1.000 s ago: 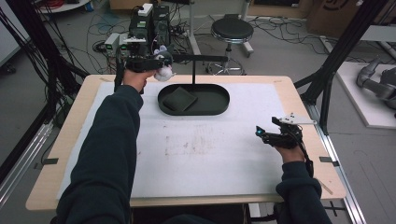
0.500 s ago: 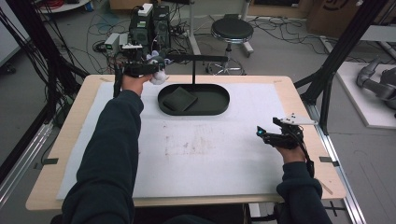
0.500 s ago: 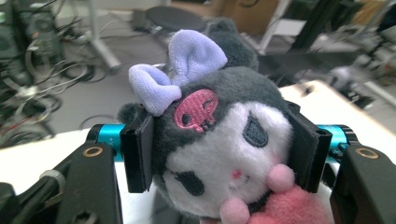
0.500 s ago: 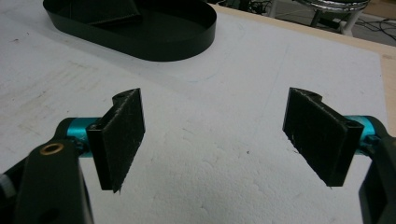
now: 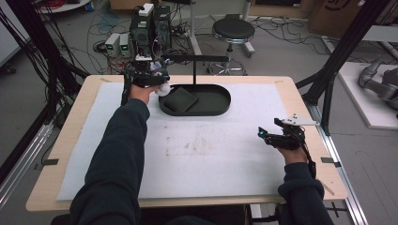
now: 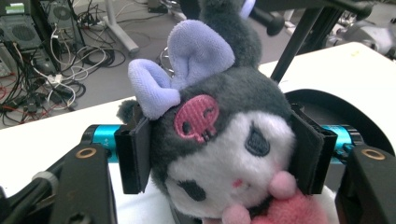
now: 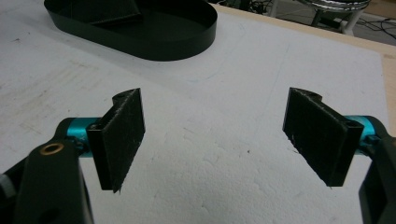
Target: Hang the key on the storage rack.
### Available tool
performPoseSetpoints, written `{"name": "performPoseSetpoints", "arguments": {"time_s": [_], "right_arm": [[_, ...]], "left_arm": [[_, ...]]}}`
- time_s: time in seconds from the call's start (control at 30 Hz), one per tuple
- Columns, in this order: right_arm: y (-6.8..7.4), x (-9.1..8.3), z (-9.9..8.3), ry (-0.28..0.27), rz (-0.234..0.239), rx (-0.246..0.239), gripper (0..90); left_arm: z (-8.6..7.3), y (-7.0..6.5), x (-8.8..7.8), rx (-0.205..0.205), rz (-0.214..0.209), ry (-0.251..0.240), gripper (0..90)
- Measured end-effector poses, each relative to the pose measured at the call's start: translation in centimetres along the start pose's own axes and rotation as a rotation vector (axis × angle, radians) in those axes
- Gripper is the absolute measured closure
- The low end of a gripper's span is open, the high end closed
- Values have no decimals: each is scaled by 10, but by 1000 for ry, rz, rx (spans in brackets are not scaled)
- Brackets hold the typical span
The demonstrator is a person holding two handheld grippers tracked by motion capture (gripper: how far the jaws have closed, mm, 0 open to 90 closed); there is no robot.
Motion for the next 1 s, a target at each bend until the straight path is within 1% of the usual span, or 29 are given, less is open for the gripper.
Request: {"name": "performPoseSetpoints", "arguments": {"time_s": [0.07, 0.13, 0.17, 0.23, 0.27, 0.33, 0.37, 0.43, 0.47, 0.53, 0.6, 0.67, 0.77, 0.87, 0.97, 1.0], "right_arm": [[0, 0, 0, 0, 0, 4, 212], [0, 0, 0, -1, -2, 6, 212], [0, 0, 0, 0, -1, 5, 212], [0, -1, 0, -1, -1, 5, 212], [0, -1, 0, -1, -2, 3, 212], [-1, -1, 0, -2, -1, -2, 212], [0, -1, 0, -2, -2, 1, 212], [0, -1, 0, 0, -2, 4, 212], [0, 0, 0, 0, 0, 1, 212], [1, 0, 0, 1, 0, -3, 212], [1, 0, 0, 3, 2, -5, 212], [2, 1, 0, 3, 2, -5, 212], [3, 1, -1, 7, 6, -12, 212], [5, 2, -1, 7, 17, -19, 212], [7, 3, -1, 7, 25, -28, 212], [7, 3, -2, 8, 27, -29, 212]], "left_arm": [[-4, -1, 1, -2, 3, 11, 319], [-11, -1, 4, 4, 2, 32, 300], [-15, -1, 4, 5, 1, 36, 289], [-21, -1, 5, -8, -14, 43, 272], [-23, -1, 4, -21, -21, 38, 266], [-28, 0, 2, -26, -20, 35, 252], [-30, 0, 0, -36, -16, 32, 246], [-34, 2, -3, -38, -12, 32, 215], [-35, 3, -6, -43, -17, 30, 214], [-37, 4, -11, -57, -27, 15, 214], [-37, 3, -18, -61, -44, 4, 214], [-39, 1, -29, -64, -72, -19, 214], [-40, -3, -43, -48, -94, -50, 214], [-40, -7, -58, -36, -113, -93, 214], [-41, -11, -72, -11, -125, -125, 212], [-41, -13, -77, -9, -139, -136, 212]]}}
Point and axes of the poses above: each handheld gripper's, and its own axes: x roughly forward along the jaws, z roughly out of its top, y roughly to its left, the point moved 5 cm from there along x, roughly forward along the jaws, and after that the axes turned 7 degrees about -y, right-handed, at the moved point
